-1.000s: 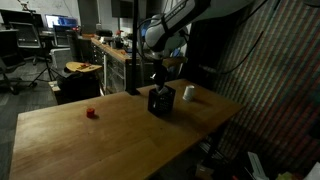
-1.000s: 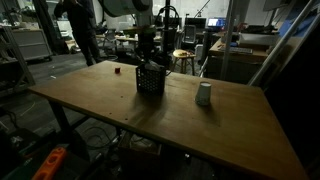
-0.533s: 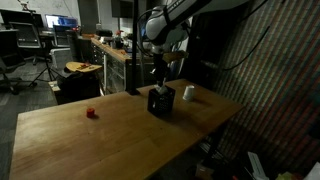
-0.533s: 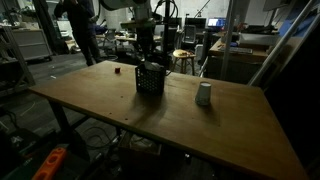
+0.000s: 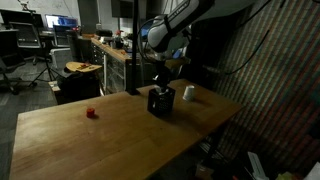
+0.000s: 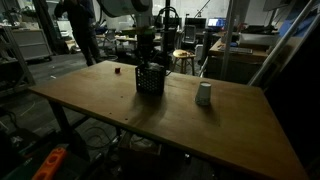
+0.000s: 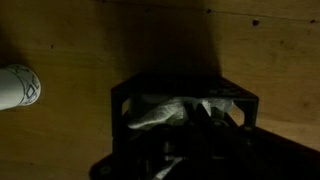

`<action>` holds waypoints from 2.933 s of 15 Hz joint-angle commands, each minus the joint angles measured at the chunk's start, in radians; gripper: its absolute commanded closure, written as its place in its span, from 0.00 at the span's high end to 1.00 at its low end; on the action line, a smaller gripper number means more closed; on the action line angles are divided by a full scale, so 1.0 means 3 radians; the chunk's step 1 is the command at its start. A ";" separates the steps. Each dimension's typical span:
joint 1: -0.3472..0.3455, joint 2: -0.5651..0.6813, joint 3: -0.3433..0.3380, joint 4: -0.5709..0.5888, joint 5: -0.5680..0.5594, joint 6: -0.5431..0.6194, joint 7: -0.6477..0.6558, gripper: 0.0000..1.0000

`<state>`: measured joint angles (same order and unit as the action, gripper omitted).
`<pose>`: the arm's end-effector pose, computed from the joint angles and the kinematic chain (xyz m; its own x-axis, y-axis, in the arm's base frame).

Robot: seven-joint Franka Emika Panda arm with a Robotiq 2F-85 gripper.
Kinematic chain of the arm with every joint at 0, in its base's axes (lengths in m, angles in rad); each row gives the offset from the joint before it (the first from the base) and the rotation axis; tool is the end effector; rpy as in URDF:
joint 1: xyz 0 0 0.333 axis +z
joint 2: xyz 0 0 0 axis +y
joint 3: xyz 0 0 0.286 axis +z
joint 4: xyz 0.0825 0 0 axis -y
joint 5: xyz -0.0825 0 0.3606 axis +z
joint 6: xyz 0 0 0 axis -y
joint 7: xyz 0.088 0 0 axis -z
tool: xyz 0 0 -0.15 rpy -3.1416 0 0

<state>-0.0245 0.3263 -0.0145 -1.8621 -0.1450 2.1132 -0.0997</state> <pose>0.5877 -0.0347 0.2805 0.9866 0.1347 -0.0916 0.1447 -0.9829 0.1139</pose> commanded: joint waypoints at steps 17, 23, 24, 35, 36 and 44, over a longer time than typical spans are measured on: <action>-0.0146 0.0364 -0.0026 0.0187 0.0114 -0.0108 -0.0076 0.61; -0.0116 0.0175 0.0001 0.0241 0.0113 -0.0142 -0.0086 0.98; -0.0107 0.0133 0.0008 0.0244 0.0111 -0.0147 -0.0088 1.00; -0.0084 0.0074 0.0055 0.0284 0.0132 -0.0118 -0.0185 1.00; -0.0087 0.0090 0.0055 0.0295 0.0134 -0.0114 -0.0202 1.00; -0.0107 0.0315 0.0056 0.0552 0.0146 -0.0117 -0.0308 1.00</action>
<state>-0.0506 0.3858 0.0004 -1.7640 -0.1264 2.0893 -0.1580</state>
